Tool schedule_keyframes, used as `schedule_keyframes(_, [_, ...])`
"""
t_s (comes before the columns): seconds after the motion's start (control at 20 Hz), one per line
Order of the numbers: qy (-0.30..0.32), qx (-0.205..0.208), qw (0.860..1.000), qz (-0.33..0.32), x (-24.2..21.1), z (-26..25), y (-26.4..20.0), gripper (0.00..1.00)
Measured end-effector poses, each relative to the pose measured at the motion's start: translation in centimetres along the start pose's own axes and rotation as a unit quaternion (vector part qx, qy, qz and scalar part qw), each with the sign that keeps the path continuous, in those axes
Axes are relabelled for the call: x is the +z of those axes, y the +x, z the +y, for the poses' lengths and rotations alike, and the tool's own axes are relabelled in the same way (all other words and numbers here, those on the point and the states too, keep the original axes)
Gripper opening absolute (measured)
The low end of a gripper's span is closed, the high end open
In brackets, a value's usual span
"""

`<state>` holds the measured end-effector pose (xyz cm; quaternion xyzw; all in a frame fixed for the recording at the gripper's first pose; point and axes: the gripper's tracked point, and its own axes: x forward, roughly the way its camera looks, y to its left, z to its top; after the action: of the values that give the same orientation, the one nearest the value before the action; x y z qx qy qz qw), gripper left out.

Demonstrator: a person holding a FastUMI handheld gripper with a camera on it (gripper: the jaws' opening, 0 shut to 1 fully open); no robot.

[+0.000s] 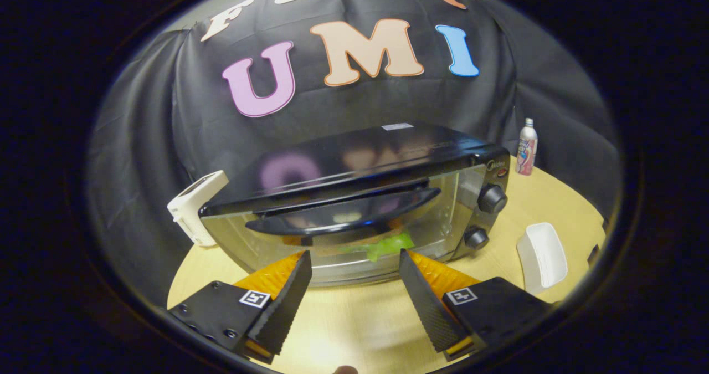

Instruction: Open the toaster oven, put the food inside, and close the toaster oven door.

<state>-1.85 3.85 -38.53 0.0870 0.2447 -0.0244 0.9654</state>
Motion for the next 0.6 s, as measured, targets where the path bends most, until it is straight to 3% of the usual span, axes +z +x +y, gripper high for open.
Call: schedule_keyframes(0.6, [-0.028, 0.003, 1.0, -0.003, 0.1, -0.4, -1.5, 0.99])
